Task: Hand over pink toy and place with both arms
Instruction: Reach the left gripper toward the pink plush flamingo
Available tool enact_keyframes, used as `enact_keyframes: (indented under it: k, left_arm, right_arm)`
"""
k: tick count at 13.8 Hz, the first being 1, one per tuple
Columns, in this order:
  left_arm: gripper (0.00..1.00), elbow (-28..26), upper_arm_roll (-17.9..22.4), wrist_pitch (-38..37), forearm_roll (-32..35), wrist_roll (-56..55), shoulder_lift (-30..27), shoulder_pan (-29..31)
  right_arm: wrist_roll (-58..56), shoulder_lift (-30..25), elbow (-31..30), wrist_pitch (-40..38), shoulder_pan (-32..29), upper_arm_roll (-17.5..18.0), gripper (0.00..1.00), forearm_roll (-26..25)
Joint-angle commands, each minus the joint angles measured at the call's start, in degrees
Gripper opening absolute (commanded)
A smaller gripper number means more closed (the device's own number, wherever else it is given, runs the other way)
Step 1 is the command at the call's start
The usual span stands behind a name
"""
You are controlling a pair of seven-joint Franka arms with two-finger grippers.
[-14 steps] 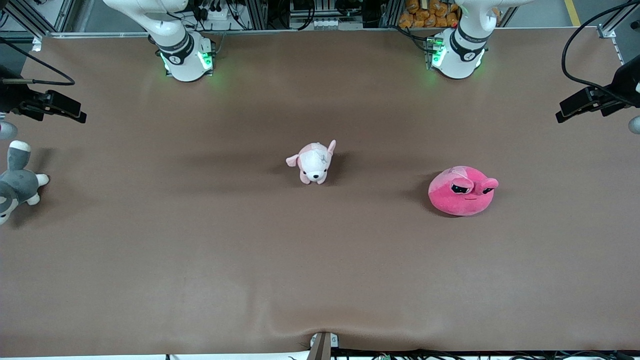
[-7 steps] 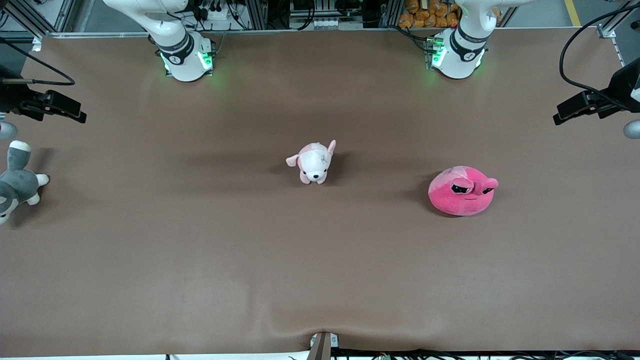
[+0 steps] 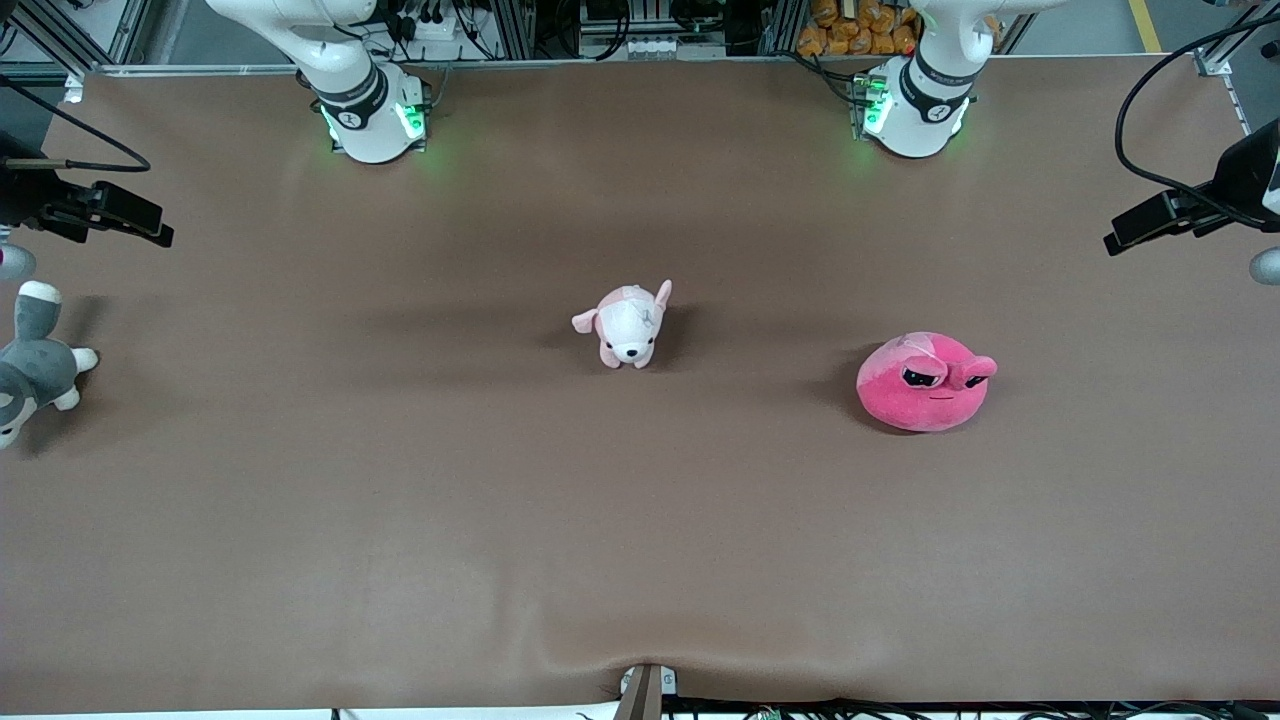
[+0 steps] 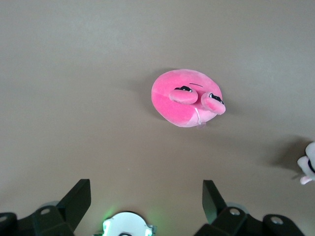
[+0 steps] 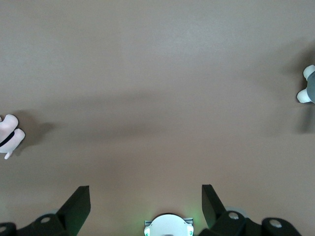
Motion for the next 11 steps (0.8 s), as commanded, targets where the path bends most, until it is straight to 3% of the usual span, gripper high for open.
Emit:
enact_keyframes:
  k: [1, 11]
  left_arm:
    - [1.0, -0.3, -0.4, -0.4, 0.3, -5.3, 0.8, -0.1]
    - [1.0, -7.0, -0.5, 0.3, -5.1, -31.7, 0.6, 2.0]
  right_arm:
    - [0.2, -0.5, -0.6, 0.6, 0.5, 0.0, 1.0, -0.7]
    - [0.2, -0.4, -0.5, 0.6, 0.6, 0.0, 1.0, -0.5]
